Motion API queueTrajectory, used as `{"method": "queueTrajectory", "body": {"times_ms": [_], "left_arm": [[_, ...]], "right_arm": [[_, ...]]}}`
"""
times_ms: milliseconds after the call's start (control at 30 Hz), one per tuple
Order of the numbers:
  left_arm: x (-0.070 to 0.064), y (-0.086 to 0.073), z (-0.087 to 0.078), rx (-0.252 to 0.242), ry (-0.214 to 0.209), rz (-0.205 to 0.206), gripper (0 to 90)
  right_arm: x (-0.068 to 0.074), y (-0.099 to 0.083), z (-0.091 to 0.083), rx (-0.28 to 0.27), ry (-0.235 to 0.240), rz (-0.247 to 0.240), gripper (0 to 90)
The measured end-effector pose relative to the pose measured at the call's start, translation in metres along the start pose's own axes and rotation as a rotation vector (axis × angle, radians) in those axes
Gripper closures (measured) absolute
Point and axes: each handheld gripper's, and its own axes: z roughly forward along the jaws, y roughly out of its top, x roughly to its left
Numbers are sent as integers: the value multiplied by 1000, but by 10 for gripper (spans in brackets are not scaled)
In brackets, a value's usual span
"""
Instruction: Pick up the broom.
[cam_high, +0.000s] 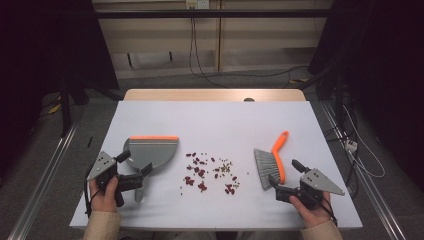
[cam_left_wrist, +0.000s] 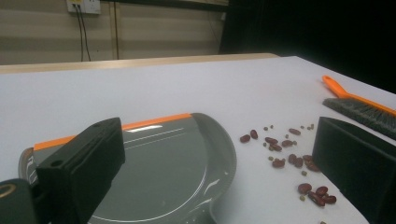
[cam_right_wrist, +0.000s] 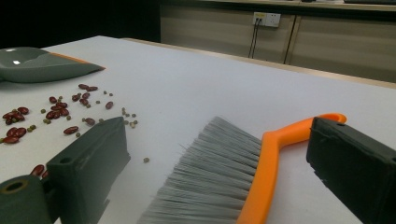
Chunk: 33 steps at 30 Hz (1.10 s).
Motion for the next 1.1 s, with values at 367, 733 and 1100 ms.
{"method": "queueTrajectory", "body": {"times_ms": [367, 733, 1100], "left_arm": [[2, 0, 0, -7, 5, -8, 24], [1, 1, 2, 1, -3, 3, 24], [2, 0, 2, -7, -9, -10, 24]], "right_arm": [[-3, 6, 3, 15, -3, 1, 46], [-31, 22, 23, 100, -85, 78, 41], [-50, 23, 75, 264, -184, 131, 112]]}}
